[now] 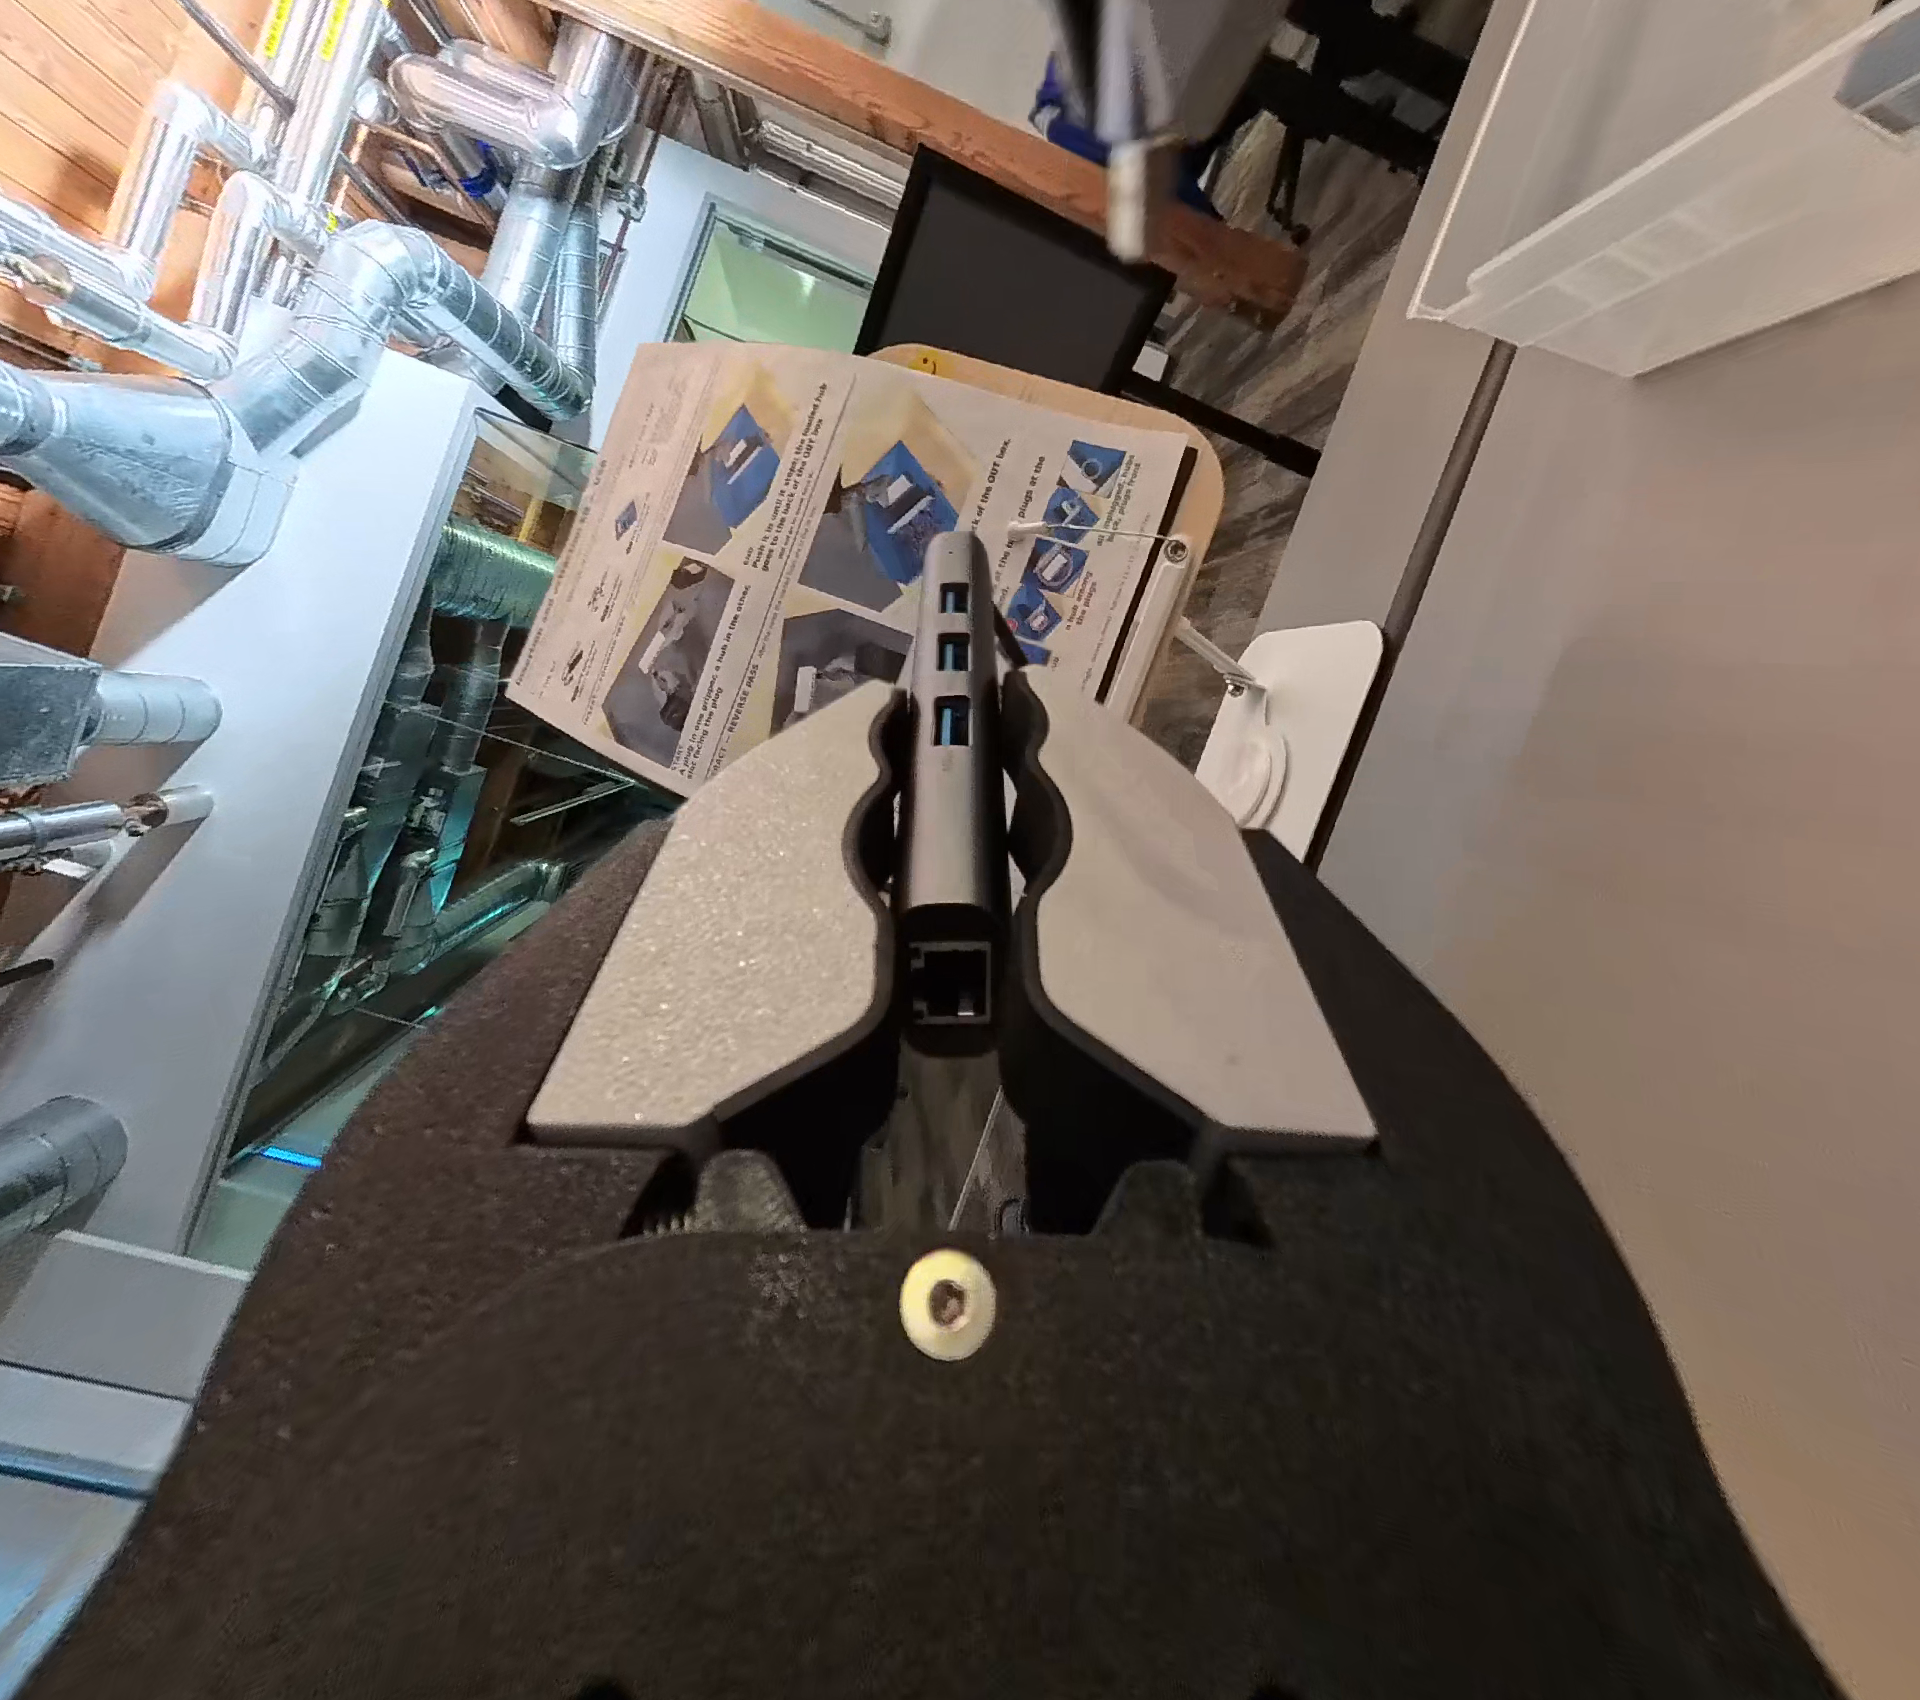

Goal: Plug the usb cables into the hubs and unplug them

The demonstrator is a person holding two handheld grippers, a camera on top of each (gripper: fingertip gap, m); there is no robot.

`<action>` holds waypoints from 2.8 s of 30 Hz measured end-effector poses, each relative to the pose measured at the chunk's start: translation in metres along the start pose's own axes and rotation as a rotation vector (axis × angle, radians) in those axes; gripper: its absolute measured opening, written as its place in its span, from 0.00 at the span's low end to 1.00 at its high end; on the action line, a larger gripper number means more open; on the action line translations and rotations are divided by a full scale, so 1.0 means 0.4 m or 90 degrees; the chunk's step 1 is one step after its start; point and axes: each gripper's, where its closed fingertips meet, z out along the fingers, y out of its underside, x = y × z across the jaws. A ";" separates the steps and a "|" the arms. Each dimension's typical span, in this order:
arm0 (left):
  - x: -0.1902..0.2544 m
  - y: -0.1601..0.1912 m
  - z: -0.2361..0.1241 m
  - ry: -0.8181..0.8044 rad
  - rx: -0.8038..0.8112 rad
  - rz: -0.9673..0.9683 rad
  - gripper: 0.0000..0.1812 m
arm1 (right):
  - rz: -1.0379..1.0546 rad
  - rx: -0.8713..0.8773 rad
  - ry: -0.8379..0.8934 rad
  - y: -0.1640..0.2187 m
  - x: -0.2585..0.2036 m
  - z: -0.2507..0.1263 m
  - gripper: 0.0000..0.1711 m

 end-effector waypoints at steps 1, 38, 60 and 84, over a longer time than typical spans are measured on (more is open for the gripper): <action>0.003 0.003 0.002 0.002 -0.004 0.006 0.09 | -0.003 -0.045 -0.025 0.027 -0.002 -0.013 0.11; 0.043 -0.014 0.009 0.060 0.001 -0.002 0.09 | 0.253 -0.340 -0.041 0.509 0.212 -0.377 0.22; 0.136 -0.199 -0.097 0.293 0.238 -0.093 0.09 | -0.385 0.028 -0.096 0.062 -0.093 -0.007 0.17; 0.009 -0.067 -0.069 0.228 0.138 -0.242 0.15 | -0.041 -0.052 0.275 0.257 0.414 -0.234 0.10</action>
